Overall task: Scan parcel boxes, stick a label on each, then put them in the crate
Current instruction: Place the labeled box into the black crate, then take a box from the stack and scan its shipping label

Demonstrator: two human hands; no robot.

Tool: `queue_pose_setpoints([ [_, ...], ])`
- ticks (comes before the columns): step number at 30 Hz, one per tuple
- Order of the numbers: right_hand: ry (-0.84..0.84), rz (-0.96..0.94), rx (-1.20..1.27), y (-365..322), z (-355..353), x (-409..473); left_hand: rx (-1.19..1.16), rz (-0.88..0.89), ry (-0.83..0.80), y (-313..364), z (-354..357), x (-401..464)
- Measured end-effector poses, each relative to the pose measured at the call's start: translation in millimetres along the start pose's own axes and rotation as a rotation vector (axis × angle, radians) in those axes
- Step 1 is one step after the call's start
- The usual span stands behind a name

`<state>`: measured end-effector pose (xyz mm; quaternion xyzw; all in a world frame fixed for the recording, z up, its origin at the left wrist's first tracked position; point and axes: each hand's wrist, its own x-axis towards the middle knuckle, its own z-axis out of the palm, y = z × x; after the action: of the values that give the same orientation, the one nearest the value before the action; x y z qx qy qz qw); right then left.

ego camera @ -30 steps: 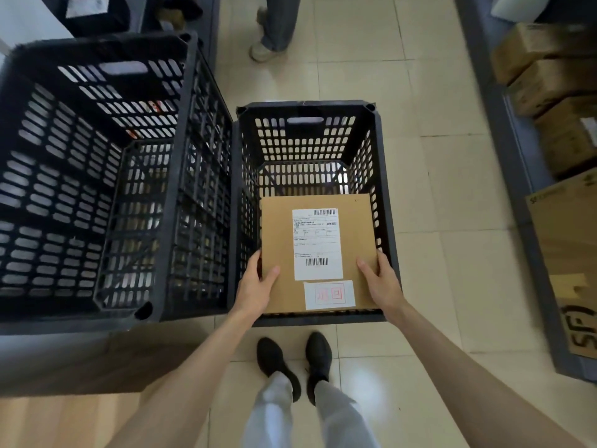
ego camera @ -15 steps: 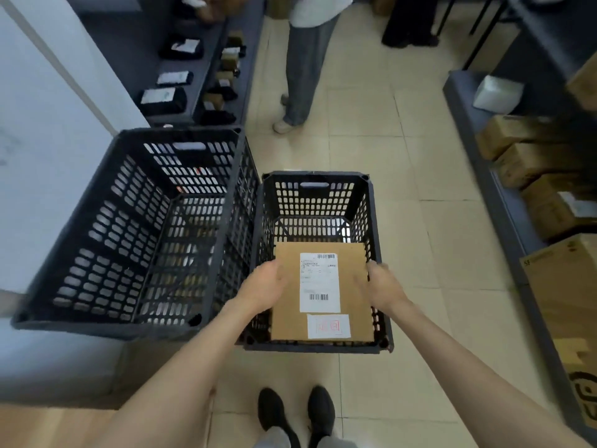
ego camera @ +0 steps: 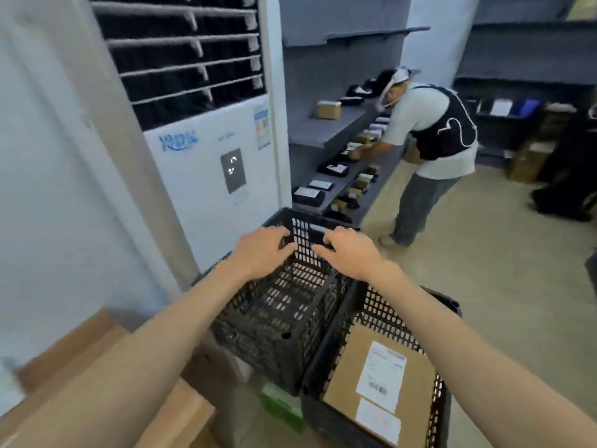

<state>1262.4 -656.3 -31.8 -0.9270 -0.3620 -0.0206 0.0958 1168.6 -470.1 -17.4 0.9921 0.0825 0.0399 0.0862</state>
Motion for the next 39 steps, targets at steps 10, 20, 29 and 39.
queue_pose_setpoints([
  [10, -0.051, -0.551, 0.030, -278.8, -8.1, 1.4, 0.118, -0.469, 0.200, -171.4, -96.0, -245.3],
  [20, -0.084, -0.910, 0.109, -573.4, 24.1, -143.2, 0.181, -0.893, 0.211, -262.4, -133.6, -584.7],
  [29, -0.172, -1.064, 0.140, -735.6, 54.3, -247.4, 0.100, -1.091, 0.229, -300.6, -141.9, -784.8],
  [39, -0.232, -1.058, 0.129, -829.3, 97.3, -255.9, -0.033, -1.204, 0.261, -382.2, -118.7, -853.2],
])
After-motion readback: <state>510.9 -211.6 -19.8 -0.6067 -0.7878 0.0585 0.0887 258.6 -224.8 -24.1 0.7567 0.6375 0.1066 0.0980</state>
